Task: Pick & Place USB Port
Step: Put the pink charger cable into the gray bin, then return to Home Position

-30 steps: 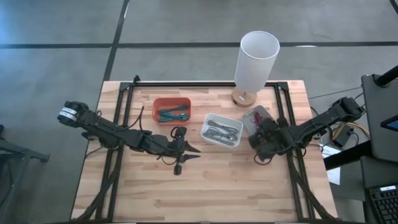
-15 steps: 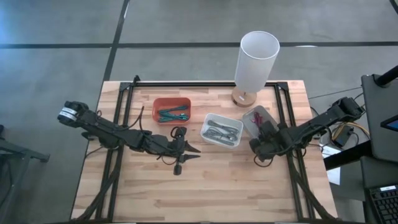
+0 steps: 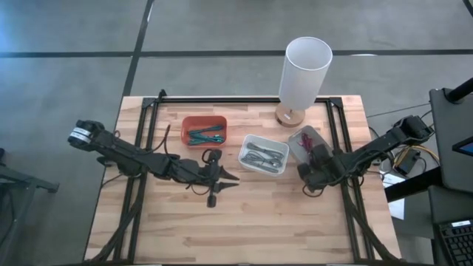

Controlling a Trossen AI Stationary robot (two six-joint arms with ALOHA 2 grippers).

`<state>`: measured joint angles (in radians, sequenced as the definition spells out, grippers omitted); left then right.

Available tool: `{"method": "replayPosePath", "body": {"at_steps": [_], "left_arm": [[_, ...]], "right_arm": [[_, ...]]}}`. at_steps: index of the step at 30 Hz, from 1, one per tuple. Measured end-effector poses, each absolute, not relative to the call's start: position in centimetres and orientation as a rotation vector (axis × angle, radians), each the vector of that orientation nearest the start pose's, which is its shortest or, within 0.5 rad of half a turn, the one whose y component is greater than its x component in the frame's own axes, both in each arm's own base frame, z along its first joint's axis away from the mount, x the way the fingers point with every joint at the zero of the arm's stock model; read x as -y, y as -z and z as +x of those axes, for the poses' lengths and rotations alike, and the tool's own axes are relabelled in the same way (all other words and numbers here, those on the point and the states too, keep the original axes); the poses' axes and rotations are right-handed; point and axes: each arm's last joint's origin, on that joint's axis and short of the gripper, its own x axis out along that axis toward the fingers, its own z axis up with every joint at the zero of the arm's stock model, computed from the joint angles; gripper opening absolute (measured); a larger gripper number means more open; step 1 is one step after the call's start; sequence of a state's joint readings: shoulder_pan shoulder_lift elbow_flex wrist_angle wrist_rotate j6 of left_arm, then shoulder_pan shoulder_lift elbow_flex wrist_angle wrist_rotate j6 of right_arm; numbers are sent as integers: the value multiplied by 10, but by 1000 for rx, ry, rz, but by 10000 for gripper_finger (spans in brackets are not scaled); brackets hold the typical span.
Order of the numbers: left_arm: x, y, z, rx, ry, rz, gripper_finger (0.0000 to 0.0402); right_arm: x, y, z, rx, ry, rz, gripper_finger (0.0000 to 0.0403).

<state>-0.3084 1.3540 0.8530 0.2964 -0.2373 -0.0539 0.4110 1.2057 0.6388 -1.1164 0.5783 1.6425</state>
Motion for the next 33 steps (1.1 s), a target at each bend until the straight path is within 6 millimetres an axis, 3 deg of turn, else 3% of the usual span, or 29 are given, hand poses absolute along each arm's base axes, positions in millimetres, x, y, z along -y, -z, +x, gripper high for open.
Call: {"method": "replayPosePath", "body": {"at_steps": [4, 7, 14, 18, 25, 33], "left_arm": [[82, -289, 283, -173, 37, 33, 76], [77, -300, 268, -193, 27, 39, 76], [59, -330, 216, -200, -110, 37, 76], [51, -331, 196, -189, -166, 88, 76], [42, -289, 170, -96, -169, 48, 76], [30, -227, 138, 184, -188, -31, 76]], "right_arm": [[-43, -178, 145, -840, 1168, 436, 8], [-42, -186, 143, -863, 1164, 375, 8], [-40, -239, 141, -790, 978, 256, 8], [-35, -259, 134, -668, 853, 179, 8], [-37, -259, 132, -524, 467, 70, 8], [-38, -242, 121, -168, 88, 6, 8]]}}
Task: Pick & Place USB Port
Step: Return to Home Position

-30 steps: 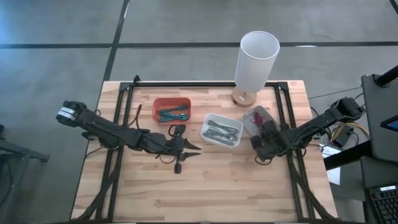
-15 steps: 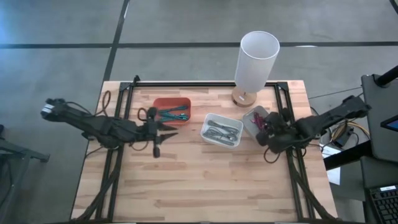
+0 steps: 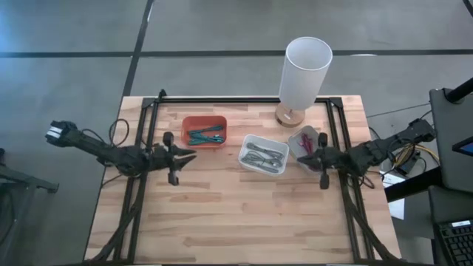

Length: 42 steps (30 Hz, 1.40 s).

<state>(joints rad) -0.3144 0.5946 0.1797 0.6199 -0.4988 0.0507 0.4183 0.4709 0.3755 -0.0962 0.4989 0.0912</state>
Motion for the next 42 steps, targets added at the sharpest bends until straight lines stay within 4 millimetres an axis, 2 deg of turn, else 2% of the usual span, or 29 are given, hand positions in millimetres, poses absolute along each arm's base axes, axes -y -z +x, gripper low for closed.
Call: {"method": "replayPosePath", "body": {"at_steps": [4, 11, 17, 23, 42], "left_arm": [[26, -211, 127, 283, -192, -93, 76], [24, -201, 124, 256, -201, -63, 76], [24, -197, 123, 248, -202, -57, 76], [21, -192, 120, 235, -257, -66, 76], [22, -184, 121, 150, -259, 39, 76]], "right_arm": [[-35, -219, 111, -104, 62, 20, 8], [-29, -192, 97, -3, 27, 36, 8], [-26, -178, 90, 66, 27, 3, 8], [-26, -175, 91, 48, 25, 11, 8], [-27, -173, 91, 40, 22, -64, 8]]}}
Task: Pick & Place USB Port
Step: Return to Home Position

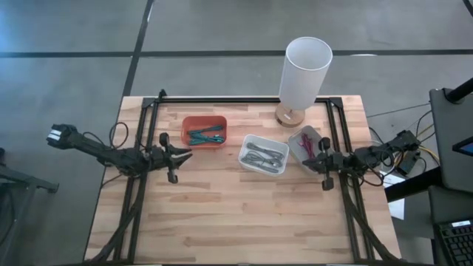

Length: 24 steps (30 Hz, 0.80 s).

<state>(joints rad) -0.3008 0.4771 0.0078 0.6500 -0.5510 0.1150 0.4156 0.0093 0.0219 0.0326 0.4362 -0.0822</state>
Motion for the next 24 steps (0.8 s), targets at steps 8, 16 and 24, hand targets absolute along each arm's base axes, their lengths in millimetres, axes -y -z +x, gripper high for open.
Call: {"method": "replayPosePath", "body": {"at_steps": [8, 16, 24], "left_arm": [[22, -184, 121, 152, -257, 20, 76], [22, -185, 121, 155, -257, 19, 76], [22, -185, 121, 155, -257, 18, 76]], "right_arm": [[-27, -173, 91, 41, 20, 45, 8], [-27, -173, 91, 41, 20, 68, 8], [-27, -173, 91, 41, 20, 65, 8]]}}
